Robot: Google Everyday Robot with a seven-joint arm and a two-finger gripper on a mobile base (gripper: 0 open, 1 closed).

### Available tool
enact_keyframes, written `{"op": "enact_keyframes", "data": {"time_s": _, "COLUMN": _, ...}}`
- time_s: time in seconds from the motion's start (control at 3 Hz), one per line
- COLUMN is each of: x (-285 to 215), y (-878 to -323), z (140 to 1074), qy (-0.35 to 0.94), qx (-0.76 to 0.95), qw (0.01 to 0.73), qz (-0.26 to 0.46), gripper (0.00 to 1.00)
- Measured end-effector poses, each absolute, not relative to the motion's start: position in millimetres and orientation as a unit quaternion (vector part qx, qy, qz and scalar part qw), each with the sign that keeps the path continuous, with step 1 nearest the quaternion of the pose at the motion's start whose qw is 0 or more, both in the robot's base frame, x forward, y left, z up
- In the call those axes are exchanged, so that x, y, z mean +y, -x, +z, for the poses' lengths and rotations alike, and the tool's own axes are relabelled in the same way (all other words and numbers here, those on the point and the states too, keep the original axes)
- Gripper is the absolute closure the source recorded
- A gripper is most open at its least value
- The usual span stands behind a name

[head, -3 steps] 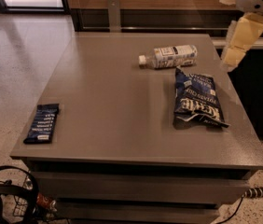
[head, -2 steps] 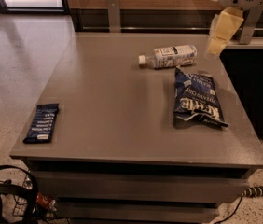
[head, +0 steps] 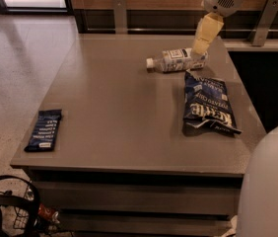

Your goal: Move blue plastic bottle near rxbar blueberry

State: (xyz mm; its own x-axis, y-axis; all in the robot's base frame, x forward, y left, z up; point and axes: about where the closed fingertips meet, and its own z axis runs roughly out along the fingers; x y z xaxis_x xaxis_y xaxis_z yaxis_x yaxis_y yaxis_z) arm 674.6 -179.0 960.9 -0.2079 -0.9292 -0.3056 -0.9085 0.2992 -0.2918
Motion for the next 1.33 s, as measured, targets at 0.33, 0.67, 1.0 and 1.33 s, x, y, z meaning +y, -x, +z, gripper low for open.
{"op": "enact_keyframes", "data": {"time_s": 0.33, "x": -170, "y": -696, "z": 943, "qy": 0.572, "qx": 0.788, "qw": 0.230, "qz": -0.011, "gripper": 0.00}}
{"op": "enact_keyframes", "data": {"time_s": 0.67, "x": -168, "y": -706, "z": 936, "qy": 0.556, "qx": 0.790, "qw": 0.258, "qz": -0.012, "gripper": 0.00}}
{"op": "enact_keyframes", "data": {"time_s": 1.0, "x": -162, "y": -716, "z": 932, "qy": 0.554, "qx": 0.786, "qw": 0.272, "qz": -0.015, "gripper": 0.00}}
{"op": "enact_keyframes", "data": {"time_s": 1.33, "x": -162, "y": -716, "z": 931, "qy": 0.555, "qx": 0.786, "qw": 0.272, "qz": -0.015, "gripper": 0.00}}
